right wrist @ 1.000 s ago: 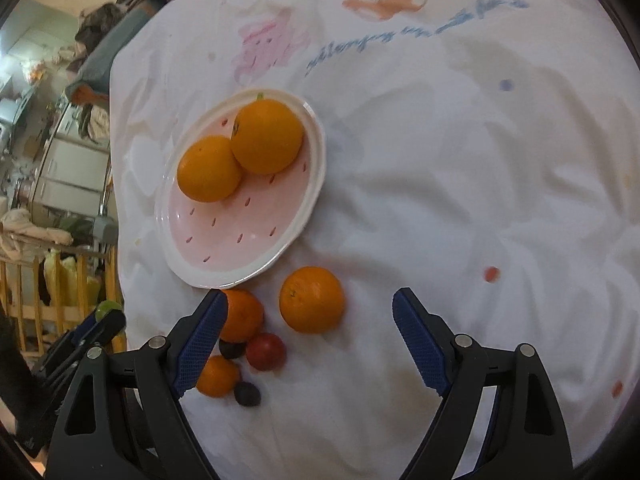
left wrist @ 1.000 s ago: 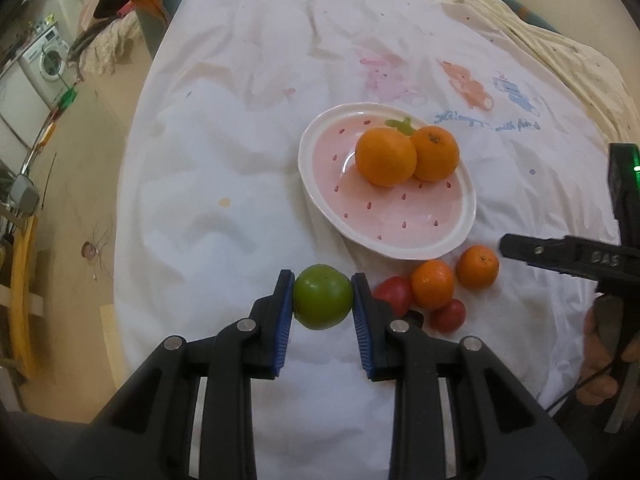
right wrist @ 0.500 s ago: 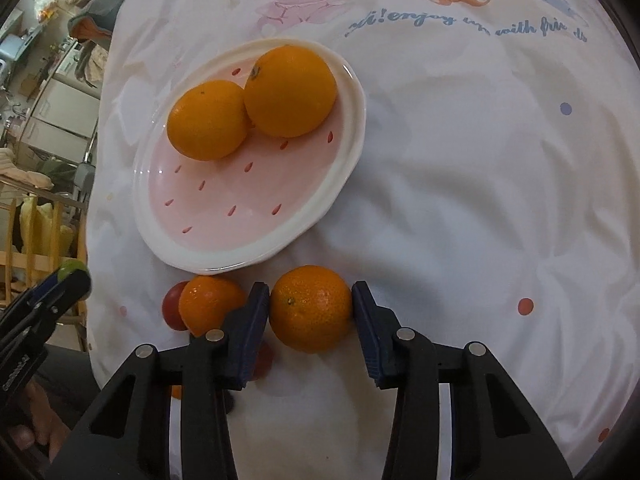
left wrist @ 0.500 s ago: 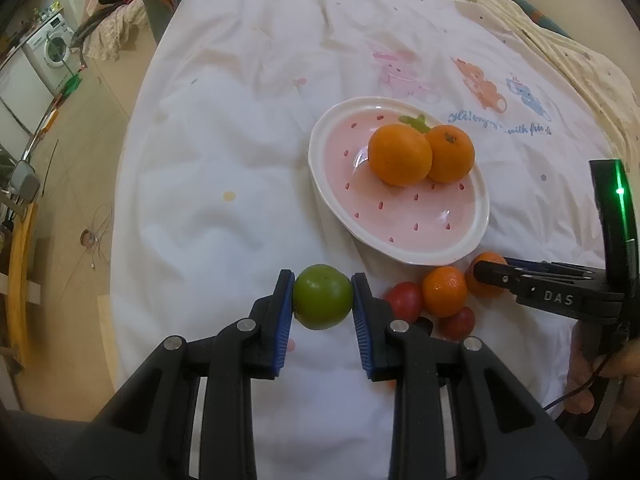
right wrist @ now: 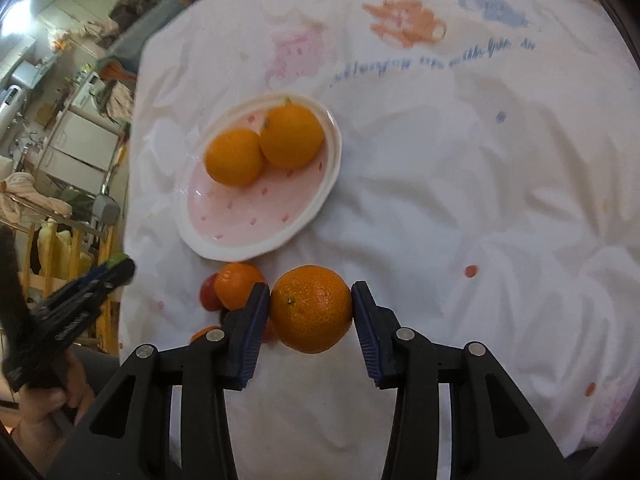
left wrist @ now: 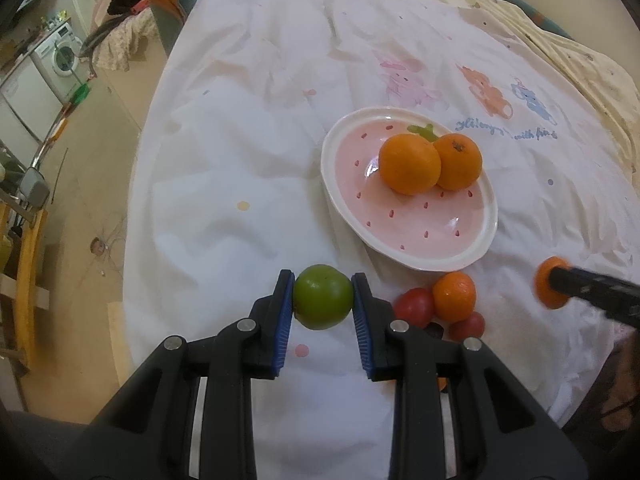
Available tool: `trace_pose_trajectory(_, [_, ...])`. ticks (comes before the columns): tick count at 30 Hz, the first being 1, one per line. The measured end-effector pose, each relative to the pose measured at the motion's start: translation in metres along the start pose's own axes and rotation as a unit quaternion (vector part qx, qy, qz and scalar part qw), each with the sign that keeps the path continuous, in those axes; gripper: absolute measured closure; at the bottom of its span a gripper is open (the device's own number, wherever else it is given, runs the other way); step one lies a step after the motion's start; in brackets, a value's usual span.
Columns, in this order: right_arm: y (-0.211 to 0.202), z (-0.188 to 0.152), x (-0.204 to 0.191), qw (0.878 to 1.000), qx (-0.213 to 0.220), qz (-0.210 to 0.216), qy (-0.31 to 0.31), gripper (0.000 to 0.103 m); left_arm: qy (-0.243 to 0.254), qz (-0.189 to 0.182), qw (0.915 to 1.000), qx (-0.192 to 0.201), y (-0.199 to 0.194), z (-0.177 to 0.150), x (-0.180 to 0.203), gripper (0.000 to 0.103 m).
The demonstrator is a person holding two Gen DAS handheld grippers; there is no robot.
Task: Organize fruits
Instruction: 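Carry the green fruit and mandarin onto the pink plate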
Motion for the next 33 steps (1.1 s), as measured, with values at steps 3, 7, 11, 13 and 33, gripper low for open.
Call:
trace_pose_trajectory(3, [-0.023,0.007,-0.005,0.999,0.040,0.014,-0.003,0.059,0.000,0.005,1.0000,0.008,-0.004,-0.001,-0.003,0.078])
trace_pose_trajectory(7, [-0.057,0.022,-0.015,0.992,0.108,0.072,-0.001,0.059,0.006,0.007,0.9993,0.035,-0.020,0.006,-0.001,0.078])
trace_pose_trajectory(11, [-0.076,0.033,-0.025,0.983,0.147,0.111,-0.006,0.059,0.014,-0.004,0.9975,0.069,-0.043,0.024,0.006,0.078])
trace_pose_trajectory(13, [-0.078,0.037,-0.026,0.981,0.149,0.123,0.001,0.059,0.019,-0.007,0.9966,0.079,-0.050,0.032,0.008,0.078])
trace_pose_trajectory(33, [-0.014,0.115,-0.032,0.988,0.105,0.112,-0.009,0.059,0.064,-0.018,0.9967,0.048,0.022,0.112,0.029,0.078])
Point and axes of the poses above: each gripper's, at about its wrist camera, not at the fingertips, and y roughly the way its jaws point, x to its right, z to its top, the point moved 6 cm from there along y, roughly the way its jaws point, and after that the axes turned 4 degrees about -z, right-handed, at the moved point
